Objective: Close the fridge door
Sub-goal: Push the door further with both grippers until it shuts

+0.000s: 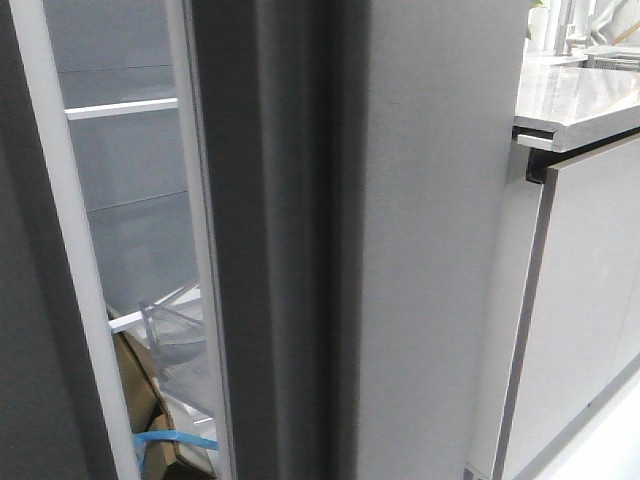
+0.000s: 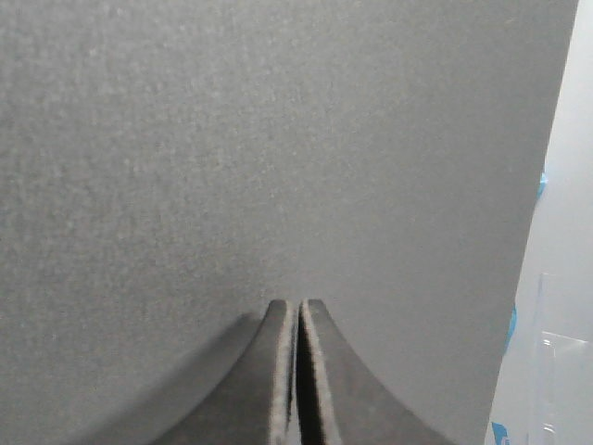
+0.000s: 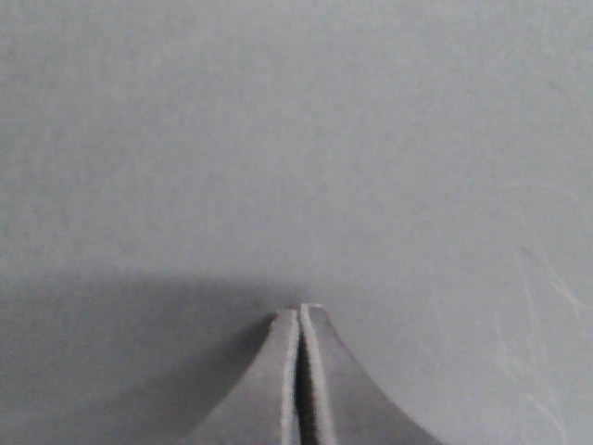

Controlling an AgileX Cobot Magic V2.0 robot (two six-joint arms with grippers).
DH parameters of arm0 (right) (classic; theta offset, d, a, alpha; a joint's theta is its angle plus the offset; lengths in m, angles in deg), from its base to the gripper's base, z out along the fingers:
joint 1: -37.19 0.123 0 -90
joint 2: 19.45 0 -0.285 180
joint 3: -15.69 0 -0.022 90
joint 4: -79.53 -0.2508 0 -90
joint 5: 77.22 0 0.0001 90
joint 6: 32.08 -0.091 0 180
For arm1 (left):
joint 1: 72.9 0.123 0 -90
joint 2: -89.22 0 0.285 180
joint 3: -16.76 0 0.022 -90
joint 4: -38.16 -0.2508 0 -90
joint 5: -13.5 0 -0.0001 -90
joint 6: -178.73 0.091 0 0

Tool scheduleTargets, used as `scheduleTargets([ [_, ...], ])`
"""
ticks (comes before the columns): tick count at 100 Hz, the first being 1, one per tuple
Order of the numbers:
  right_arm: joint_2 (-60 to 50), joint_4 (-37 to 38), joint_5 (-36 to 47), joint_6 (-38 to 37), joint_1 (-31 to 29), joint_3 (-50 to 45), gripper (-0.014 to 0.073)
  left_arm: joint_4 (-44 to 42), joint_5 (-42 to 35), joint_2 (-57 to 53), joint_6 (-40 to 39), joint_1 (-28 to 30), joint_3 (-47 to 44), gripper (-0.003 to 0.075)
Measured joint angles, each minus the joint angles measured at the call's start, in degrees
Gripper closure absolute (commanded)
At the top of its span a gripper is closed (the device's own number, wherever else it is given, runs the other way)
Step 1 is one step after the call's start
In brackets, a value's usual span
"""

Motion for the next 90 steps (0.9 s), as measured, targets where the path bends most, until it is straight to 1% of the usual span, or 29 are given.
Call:
scheduleTargets([
  [41,9.55,0.00,1.07,0.00,1.24,5.41,0.0670,0.00,0.00,0.00,0.00,0.00,0.00,0.0741],
  [74,14.49,0.07,8.45,0.00,1.24,6.18,0.0670,0.00,0.00,0.00,0.00,0.00,0.00,0.0741],
  [90,17.19,0.07,8.96,0.12,1.24,8.35,0.0670,0.00,0.00,0.00,0.00,0.00,0.00,0.0741],
])
